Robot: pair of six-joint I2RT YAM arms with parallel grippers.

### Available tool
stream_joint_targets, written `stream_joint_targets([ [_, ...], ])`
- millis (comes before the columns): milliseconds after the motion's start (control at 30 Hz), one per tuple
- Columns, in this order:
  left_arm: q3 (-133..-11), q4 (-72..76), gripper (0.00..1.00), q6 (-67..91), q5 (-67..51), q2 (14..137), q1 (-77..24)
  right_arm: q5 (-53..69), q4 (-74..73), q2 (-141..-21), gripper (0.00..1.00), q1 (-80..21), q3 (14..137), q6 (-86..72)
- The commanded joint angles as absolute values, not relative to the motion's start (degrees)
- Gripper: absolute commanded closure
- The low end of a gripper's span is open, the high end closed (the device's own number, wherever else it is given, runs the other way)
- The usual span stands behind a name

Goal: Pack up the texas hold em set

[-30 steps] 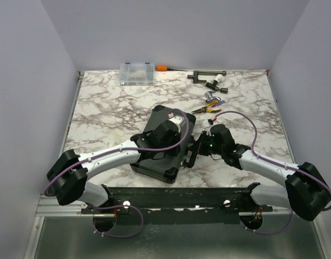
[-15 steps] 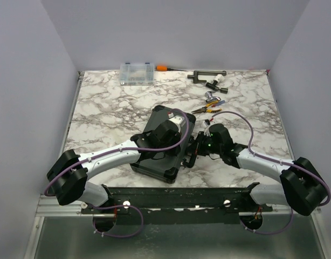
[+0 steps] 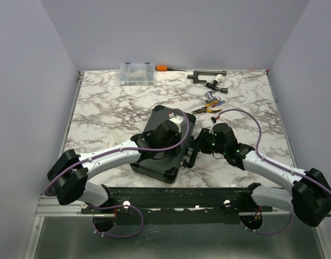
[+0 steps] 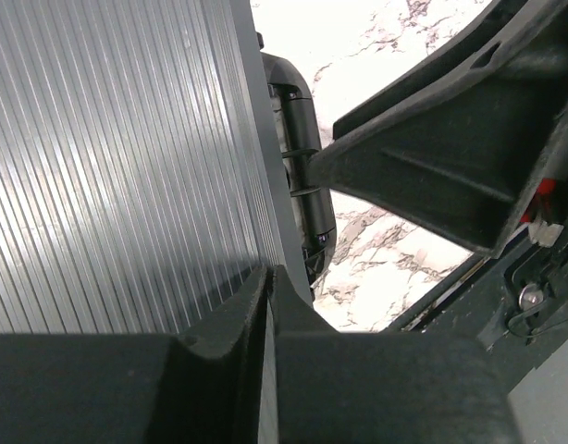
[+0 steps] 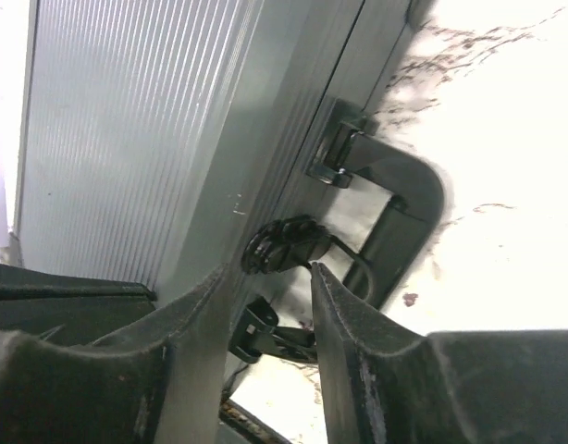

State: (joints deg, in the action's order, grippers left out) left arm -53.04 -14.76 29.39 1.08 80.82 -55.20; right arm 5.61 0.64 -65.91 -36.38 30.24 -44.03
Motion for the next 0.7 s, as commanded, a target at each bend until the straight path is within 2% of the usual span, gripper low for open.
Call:
stream_joint_targets([
  [0,-50.47,-22.37,0.82,28.77,-1.78,83.47,-56.67,0.33,-6.34,-62.95,0.53,-36.45,31.82,-41.50],
  [67,-51.10,-22.47,0.65,28.18,-1.07,82.15,-56.69,-1.90,-7.15,-61.46,0.42,-36.47,31.82,-41.05],
  [167,-52.52,-22.67,0.40,27.11,1.08,79.87,-56.70,-3.54,-8.78,-59.85,0.20,-36.47,33.05,-39.46],
  [267,-55.24,-24.41,0.29,25.45,2.87,77.86,-56.70,-5.32,-10.80,-58.37,0.09,-36.47,35.26,-37.05],
  [333,-57.64,-26.94,0.18,24.21,4.83,76.15,-56.60,-6.91,-12.04,-57.50,0.05,-36.47,37.12,-34.98],
  [367,-58.63,-27.80,0.07,23.34,6.02,75.15,-56.61,-7.90,-12.61,-57.10,0.04,-36.46,38.37,-34.06],
  [400,-59.69,-28.81,0.02,22.68,6.90,73.92,-56.52,-8.79,-13.33,-56.77,0.03,-36.52,39.38,-33.23],
  [667,-65.56,-34.95,0.02,16.09,13.58,64.06,-53.57,-13.64,-12.81,-52.20,0.00,-36.47,46.04,-28.35],
])
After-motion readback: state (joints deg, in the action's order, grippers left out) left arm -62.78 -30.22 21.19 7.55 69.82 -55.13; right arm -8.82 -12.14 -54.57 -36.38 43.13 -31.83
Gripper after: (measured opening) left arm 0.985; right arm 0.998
